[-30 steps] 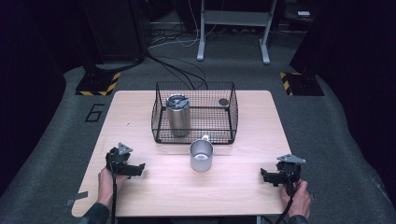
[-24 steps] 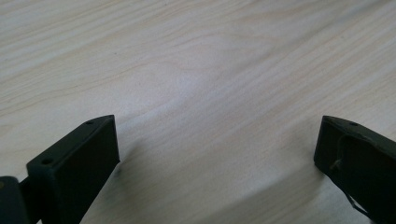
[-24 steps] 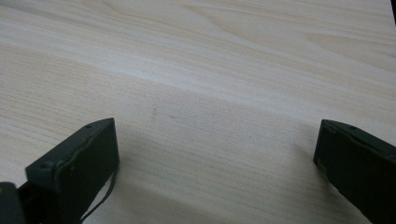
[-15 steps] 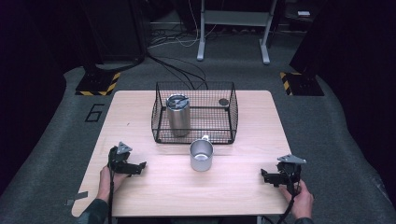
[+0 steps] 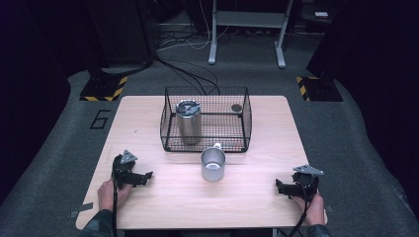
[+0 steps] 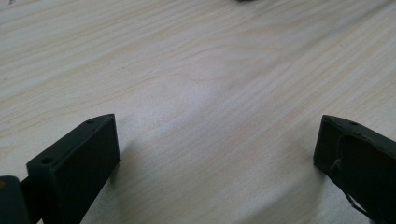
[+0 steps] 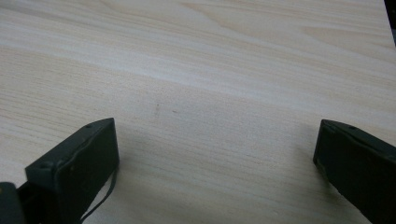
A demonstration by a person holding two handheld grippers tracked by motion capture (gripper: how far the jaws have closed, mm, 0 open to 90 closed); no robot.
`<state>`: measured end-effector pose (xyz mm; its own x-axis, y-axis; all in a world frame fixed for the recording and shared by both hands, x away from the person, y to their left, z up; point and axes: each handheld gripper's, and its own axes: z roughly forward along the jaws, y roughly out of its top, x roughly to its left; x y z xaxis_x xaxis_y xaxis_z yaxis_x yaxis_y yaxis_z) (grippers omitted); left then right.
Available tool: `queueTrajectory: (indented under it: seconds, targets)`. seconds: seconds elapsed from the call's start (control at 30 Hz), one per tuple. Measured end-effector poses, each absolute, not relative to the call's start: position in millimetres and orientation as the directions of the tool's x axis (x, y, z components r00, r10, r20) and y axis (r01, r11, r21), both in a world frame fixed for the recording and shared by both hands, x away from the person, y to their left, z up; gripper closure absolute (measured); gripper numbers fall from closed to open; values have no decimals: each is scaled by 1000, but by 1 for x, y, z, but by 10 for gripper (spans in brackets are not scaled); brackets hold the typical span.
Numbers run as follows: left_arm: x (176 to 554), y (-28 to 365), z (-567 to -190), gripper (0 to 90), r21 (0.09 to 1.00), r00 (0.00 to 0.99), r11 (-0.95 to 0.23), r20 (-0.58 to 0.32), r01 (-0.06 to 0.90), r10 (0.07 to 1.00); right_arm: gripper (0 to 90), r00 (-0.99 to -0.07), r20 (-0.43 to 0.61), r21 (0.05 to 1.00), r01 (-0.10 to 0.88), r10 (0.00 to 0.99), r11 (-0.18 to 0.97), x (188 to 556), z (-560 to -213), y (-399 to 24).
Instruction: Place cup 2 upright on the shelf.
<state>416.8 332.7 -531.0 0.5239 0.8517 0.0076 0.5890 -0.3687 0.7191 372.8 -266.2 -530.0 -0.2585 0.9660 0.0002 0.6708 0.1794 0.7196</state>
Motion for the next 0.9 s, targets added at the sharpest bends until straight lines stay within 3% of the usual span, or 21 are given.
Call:
queueTrajectory:
  seconds: [0.27,0.57,0.9]
  targets:
    - [419,331,-532,1,725,525,-362,1,586,851,0,-290,-22,712,667,957,218,369,-528,-266]
    - [419,331,-532,2,726,524,-360,0,585,852,0,-341,36,729,652,940,209,363,-511,-255]
    - [419,332,-531,2,720,533,-378,13,582,846,0,-480,56,775,574,876,264,356,-475,-210]
